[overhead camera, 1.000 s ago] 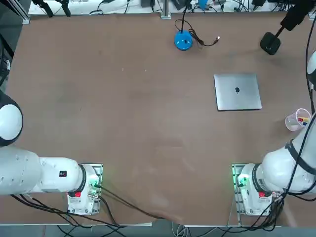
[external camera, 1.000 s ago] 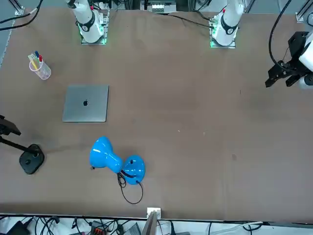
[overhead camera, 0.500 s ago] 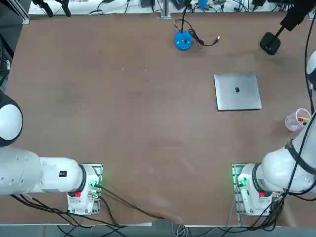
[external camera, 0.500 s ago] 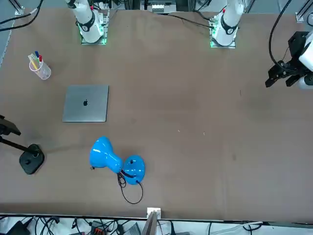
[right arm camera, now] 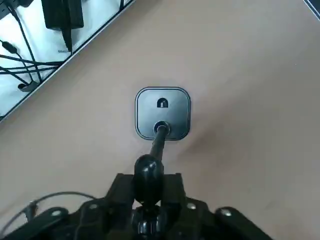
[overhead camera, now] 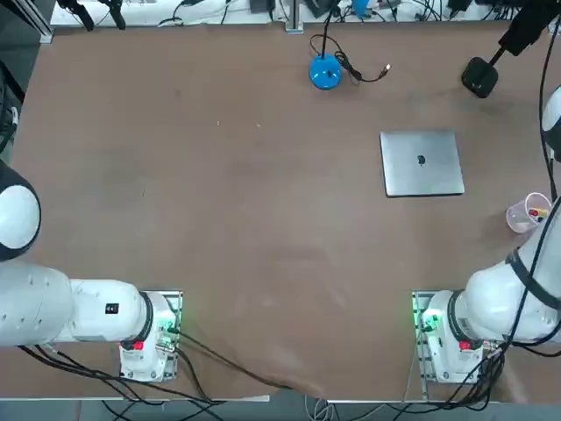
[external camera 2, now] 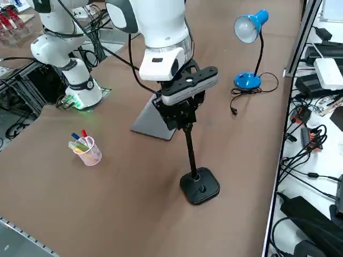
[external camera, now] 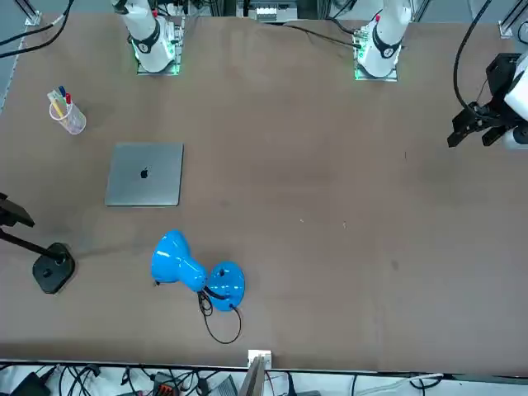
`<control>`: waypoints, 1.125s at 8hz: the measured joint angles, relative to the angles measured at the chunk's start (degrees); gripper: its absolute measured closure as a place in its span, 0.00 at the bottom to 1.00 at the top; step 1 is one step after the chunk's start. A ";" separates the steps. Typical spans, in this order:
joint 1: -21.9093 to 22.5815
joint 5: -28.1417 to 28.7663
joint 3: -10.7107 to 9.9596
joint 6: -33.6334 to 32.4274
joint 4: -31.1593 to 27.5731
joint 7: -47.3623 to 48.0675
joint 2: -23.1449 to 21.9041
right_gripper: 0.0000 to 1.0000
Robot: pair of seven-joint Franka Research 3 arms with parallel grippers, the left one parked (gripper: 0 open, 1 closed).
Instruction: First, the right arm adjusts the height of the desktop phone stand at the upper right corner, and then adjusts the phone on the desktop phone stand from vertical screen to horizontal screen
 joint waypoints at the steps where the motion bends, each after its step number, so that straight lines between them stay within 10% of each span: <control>1: 0.03 -0.32 0.00 -0.02 0.00 0.15 0.06 0.71; 9: 1.56 -4.18 0.28 0.43 0.01 5.09 4.48 0.71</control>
